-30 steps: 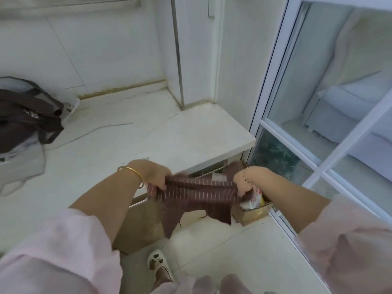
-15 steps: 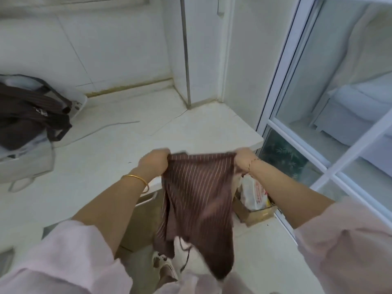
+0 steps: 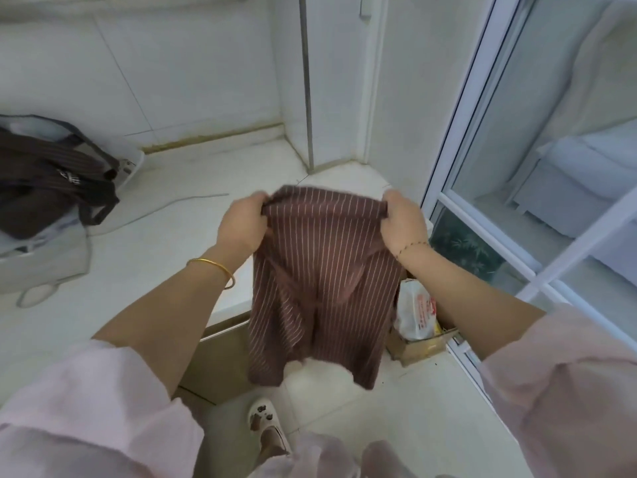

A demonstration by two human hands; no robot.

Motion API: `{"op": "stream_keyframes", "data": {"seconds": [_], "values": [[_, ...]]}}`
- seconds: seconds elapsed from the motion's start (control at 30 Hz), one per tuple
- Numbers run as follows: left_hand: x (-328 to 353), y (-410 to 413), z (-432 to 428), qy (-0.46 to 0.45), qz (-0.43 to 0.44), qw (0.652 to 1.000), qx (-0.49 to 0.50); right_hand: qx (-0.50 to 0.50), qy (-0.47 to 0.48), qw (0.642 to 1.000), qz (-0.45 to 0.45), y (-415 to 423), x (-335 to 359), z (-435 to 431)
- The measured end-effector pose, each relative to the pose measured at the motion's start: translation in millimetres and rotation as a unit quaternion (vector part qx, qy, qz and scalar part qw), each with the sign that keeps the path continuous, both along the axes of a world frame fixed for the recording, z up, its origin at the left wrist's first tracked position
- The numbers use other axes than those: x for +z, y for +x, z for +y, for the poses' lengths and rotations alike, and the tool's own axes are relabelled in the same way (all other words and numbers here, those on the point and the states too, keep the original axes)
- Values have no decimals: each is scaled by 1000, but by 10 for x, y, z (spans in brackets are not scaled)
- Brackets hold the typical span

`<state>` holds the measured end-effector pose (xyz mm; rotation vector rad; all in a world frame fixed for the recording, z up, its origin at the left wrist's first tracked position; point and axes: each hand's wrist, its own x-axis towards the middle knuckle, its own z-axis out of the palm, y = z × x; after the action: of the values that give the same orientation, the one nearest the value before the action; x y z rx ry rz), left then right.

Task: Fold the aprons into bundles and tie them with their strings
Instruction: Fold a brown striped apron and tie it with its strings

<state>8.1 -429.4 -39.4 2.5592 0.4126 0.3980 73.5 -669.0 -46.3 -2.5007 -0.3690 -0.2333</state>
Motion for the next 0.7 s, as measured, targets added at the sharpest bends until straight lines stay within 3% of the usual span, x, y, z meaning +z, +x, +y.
{"op": "stream_keyframes", "data": {"seconds": [0.03,0.07,0.1,0.13,0.17,0.2,0.23,0.27,0.3,0.33,0.37,0.4,0.43,0.47,0.5,0.53,0.57,0.6,0.63,0.67,0.7], "values": [[53,-6,-19,-9,-93,996,5,-1,49,996,-71,-15,88,24],[80,-42,-21,-14,-124,992,0,19,66,993,-97,-7,109,20],[51,-74,8,6,-65,997,-33,64,14,995,-70,7,60,-1],[-13,-140,23,27,101,991,-87,132,-120,984,16,15,-54,-25],[-96,-221,20,27,328,936,-124,196,-285,924,164,8,-212,-44],[-186,-309,21,33,491,858,-147,226,-427,818,312,-12,-397,-78],[-267,-366,17,35,544,821,-168,242,-492,740,390,-66,-504,-113],[-319,-349,32,53,512,840,-170,240,-484,748,386,-83,-511,-101],[-323,-278,31,86,418,893,-144,202,-430,817,326,-40,-465,-51],[-316,-181,24,100,282,949,-96,134,-333,906,225,23,-386,10],[-299,-107,25,67,138,987,-38,56,-203,971,115,44,-287,77],[-280,-67,48,18,44,999,-10,15,-91,996,20,37,-177,113],[-251,-75,53,-28,60,998,-20,16,-71,997,2,34,-108,99],[-303,-82,79,-56,157,984,-64,83,-118,989,33,37,-98,35],[-337,-148,59,-24,335,934,-123,172,-267,936,152,-40,-133,46],[-365,-241,12,23,491,855,-166,254,-427,822,277,-130,-222,34],[-369,-313,-5,63,546,815,-182,298,-512,718,365,-172,-319,4],[-383,-303,9,86,504,838,-188,283,-506,710,399,-184,-350,3],[-355,-247,28,109,410,889,-174,237,-454,777,367,-63,-307,73],[-267,-179,26,121,268,946,-134,178,-346,880,272,77,-214,136],[-178,-137,21,92,127,985,-70,109,-210,961,142,182,-127,198]]}}
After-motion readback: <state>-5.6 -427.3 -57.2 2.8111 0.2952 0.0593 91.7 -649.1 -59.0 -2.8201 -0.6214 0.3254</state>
